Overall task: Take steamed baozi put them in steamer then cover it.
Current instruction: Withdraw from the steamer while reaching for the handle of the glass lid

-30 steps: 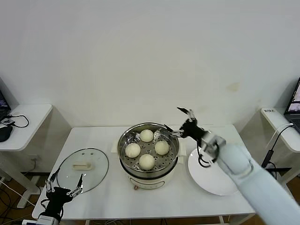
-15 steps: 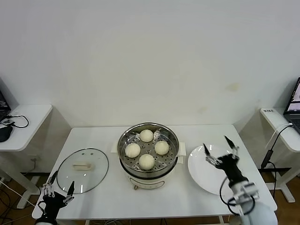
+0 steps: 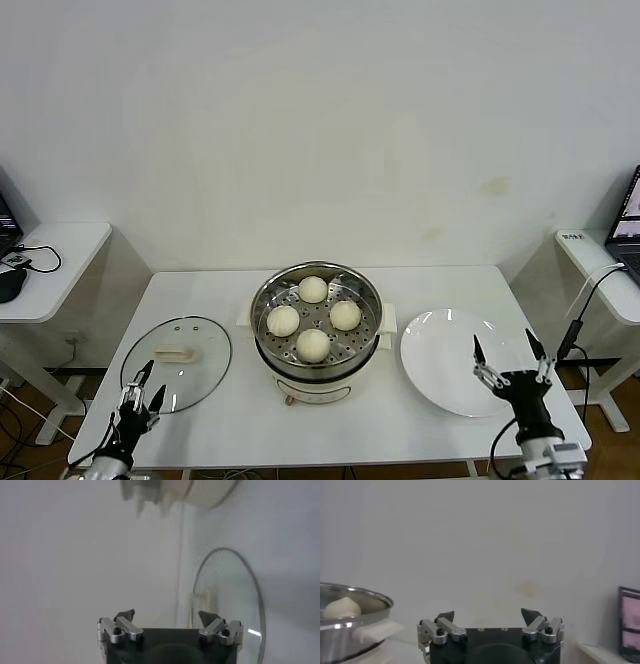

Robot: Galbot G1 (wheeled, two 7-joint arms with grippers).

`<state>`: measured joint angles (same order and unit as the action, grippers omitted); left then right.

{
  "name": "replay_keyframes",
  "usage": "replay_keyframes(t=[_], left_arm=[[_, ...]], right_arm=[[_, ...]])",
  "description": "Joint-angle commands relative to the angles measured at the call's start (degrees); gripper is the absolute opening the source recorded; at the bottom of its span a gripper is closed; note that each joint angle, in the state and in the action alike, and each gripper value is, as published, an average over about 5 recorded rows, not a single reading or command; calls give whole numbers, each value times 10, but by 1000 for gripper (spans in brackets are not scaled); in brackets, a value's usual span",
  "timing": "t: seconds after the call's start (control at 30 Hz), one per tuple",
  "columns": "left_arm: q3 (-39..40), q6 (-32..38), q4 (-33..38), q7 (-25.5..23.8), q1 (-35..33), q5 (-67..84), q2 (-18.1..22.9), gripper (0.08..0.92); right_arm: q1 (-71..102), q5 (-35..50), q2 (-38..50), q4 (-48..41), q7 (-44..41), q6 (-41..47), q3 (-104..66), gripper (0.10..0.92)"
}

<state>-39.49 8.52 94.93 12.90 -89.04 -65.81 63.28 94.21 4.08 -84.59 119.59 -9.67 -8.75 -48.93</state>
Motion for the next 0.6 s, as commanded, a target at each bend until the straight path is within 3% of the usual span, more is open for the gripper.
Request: replay_keyframes(t=[0.03, 0.6], left_arm=[[29, 5, -95, 7, 111, -55, -33, 823], [71, 3, -161, -15, 188, -34, -36, 823]], right_arm=[[28, -12, -45, 6, 2, -12, -22, 823], [32, -22, -56, 0, -5, -14, -14, 823]])
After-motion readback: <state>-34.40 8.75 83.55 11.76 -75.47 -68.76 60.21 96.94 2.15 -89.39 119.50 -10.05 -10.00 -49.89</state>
